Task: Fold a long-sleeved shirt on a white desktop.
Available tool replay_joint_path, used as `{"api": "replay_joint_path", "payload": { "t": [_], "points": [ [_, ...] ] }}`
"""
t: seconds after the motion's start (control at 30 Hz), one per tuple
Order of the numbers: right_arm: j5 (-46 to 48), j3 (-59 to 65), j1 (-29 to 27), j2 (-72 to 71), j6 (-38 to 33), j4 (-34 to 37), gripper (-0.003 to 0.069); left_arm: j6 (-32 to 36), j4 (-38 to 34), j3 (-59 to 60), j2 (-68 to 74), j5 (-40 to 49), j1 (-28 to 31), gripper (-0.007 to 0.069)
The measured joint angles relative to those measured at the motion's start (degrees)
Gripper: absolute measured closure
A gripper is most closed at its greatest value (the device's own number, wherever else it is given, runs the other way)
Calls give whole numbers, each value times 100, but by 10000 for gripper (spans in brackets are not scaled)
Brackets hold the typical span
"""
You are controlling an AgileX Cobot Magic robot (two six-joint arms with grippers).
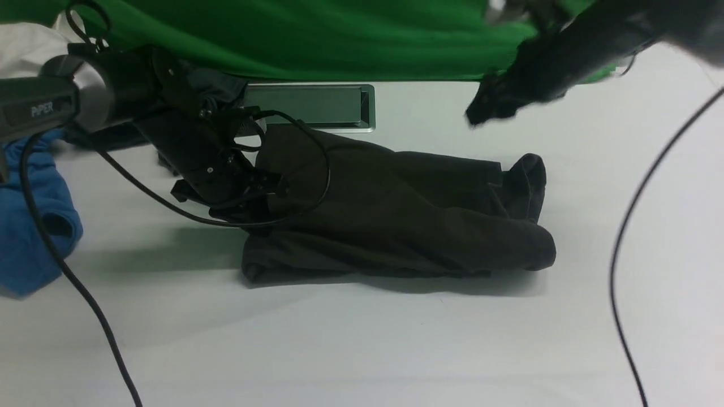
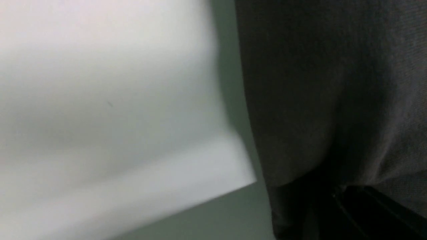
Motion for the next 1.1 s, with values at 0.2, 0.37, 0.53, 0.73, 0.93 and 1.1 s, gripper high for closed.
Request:
{"api": "replay_joint_path", "payload": {
  "t": [0.2,0.37,0.53,0.73,0.93,1.1],
  "points": [
    [245,0,8,500,243,-536,85,48,0,0,0,-16,0,586],
    [163,-30,3,521,273,-487,146,50,0,0,0,-48,0,586],
    [141,-36,3,521,254,-389,489,55,0,0,0,-81,0,586],
    [190,-77,3,521,248,-390,634,55,0,0,0,-98,0,586],
    [216,-399,-9,420,268,-564,638,57,5,0,0,-98,0,586],
    [221,-609,-126,174,293,-832,638,57,41,0,0,-105,0,586]
  ]
}}
